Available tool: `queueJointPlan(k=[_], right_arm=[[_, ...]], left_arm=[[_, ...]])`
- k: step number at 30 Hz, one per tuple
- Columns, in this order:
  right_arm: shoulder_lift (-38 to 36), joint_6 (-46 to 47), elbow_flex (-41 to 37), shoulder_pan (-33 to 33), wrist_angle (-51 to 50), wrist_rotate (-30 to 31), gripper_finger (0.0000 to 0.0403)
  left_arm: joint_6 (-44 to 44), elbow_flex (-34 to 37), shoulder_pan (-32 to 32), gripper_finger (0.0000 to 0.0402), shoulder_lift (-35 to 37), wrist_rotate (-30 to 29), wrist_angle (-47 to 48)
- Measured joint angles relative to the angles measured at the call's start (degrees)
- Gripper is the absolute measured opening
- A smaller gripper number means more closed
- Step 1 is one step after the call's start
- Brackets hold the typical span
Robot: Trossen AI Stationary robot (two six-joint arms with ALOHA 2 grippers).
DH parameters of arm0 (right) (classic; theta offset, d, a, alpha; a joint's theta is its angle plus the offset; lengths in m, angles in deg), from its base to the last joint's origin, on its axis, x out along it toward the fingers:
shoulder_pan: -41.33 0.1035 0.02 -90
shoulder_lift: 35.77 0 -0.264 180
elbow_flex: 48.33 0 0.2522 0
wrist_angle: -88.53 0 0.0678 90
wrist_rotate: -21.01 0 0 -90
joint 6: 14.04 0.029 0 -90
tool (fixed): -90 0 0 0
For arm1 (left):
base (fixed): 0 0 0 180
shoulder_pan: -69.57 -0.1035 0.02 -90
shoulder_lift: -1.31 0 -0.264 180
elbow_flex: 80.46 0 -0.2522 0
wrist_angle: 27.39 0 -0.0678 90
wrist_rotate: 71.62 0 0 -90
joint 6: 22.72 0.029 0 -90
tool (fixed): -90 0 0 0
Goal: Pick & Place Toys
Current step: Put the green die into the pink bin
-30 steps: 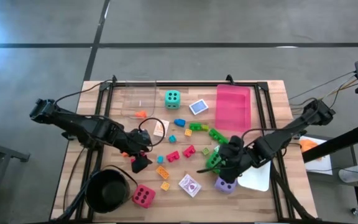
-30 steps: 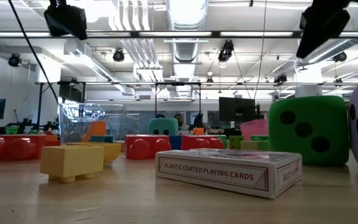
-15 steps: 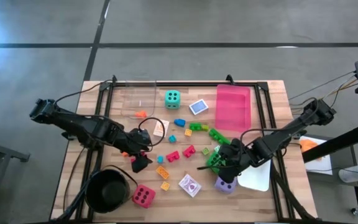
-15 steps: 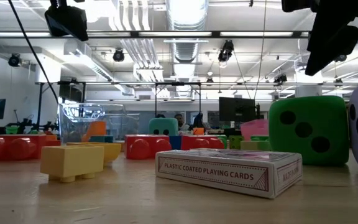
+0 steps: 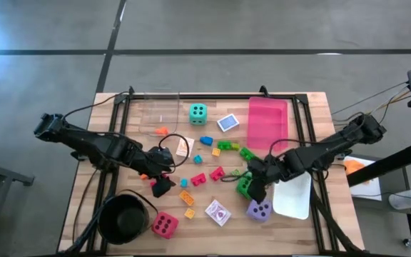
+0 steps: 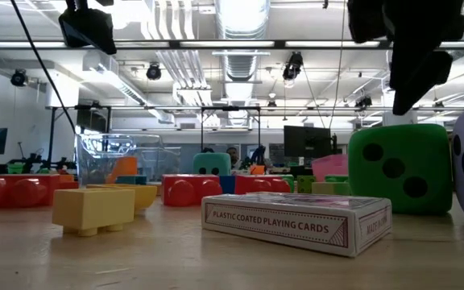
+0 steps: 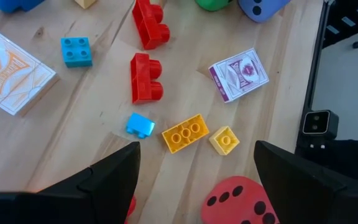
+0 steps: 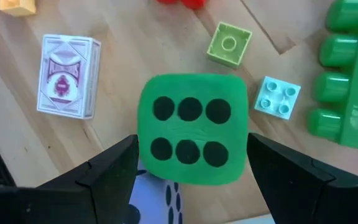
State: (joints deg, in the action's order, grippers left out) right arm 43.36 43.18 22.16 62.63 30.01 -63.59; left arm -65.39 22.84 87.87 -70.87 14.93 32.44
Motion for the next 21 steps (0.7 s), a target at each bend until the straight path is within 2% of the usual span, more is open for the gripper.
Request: queueJointPlan(k=[4, 12, 21], right_arm=[[0.0, -3.7, -0.4, -2.6, 0.1, -2.3, 0.0308], [0.1, -7.8, -1.2, -5.7, 0.0, -2.5, 0.0386], [0.4, -10.2, -2.8, -5.6, 0.2, -2.9, 0.04]], left_arm=[[-0.8, 0.0, 0.0, 0.0318, 0.0, 0.0, 0.0], [-1.2, 0.0, 0.0, 0.0318, 0.0, 0.0, 0.0], [-1.1, 0.0, 0.0, 0.0318, 0.0, 0.0, 0.0]])
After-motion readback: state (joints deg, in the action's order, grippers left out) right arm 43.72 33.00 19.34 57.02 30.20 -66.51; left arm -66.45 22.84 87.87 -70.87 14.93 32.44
